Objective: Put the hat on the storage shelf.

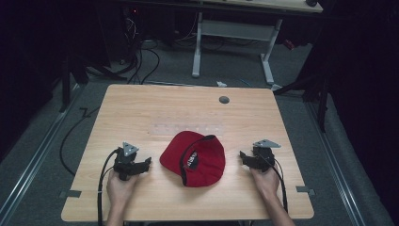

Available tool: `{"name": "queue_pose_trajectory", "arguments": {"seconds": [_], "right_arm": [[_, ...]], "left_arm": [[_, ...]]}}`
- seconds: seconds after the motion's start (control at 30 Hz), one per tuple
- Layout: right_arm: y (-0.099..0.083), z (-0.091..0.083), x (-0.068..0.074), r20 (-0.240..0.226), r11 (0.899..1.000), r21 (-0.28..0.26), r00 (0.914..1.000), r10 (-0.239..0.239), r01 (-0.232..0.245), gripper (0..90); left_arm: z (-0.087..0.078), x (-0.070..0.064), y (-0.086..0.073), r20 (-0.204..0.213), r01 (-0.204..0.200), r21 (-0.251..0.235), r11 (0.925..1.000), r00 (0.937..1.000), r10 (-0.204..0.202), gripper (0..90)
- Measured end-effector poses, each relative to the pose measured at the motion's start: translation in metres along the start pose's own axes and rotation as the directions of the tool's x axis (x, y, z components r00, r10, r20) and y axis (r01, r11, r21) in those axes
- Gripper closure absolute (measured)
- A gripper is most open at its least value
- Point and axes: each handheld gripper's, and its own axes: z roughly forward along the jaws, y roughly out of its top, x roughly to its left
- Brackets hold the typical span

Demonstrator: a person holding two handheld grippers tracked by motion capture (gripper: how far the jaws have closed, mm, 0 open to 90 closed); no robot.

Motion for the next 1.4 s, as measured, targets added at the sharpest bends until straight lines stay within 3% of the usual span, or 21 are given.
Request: {"name": "queue_pose_trajectory", "arguments": {"seconds": [0.53,0.63,0.8,0.87,1.0,1.03,1.1,1.4], "right_arm": [[-0.002,-0.003,-0.001,-0.007,1.0,0.006,1.0,0.004,-0.004,38.3],[-0.001,-0.006,-0.002,-0.031,1.0,0.002,0.9991,0.027,-0.027,40.8],[0.003,-0.017,0.001,-0.063,0.999,-0.034,0.9977,0.024,-0.026,41.1],[0.005,-0.026,0.008,-0.097,0.997,-0.073,0.9953,-0.002,-0.005,41.5],[0.006,-0.032,0.013,-0.136,0.996,-0.084,0.9906,-0.01,-0.001,41.2],[0.007,-0.035,0.018,-0.166,0.996,-0.087,0.9859,-0.017,0.003,40.8],[0.009,-0.036,0.023,-0.183,0.996,-0.092,0.9825,-0.036,0.019,40.2],[0.028,-0.032,0.043,-0.265,0.991,-0.113,0.9593,-0.097,0.069,36.1]], "left_arm": [[0.0,-0.001,0.0,0.007,-0.004,0.006,1.0,1.0,0.004,25.0],[0.0,-0.001,-0.001,0.006,-0.005,0.006,1.0,1.0,0.005,24.4],[0.0,-0.001,-0.001,0.006,-0.005,0.007,1.0,1.0,0.005,24.4],[0.0,-0.001,-0.001,0.005,-0.006,0.006,1.0,1.0,0.006,24.3],[0.0,-0.001,-0.001,0.004,-0.006,0.006,1.0,1.0,0.006,24.3],[0.0,-0.001,-0.001,0.004,-0.005,0.006,1.0,1.0,0.005,24.3],[0.0,-0.001,-0.001,0.004,-0.004,0.006,1.0,1.0,0.004,24.3],[0.0,-0.001,0.0,0.003,-0.003,0.006,1.0,1.0,0.003,24.6]]}}
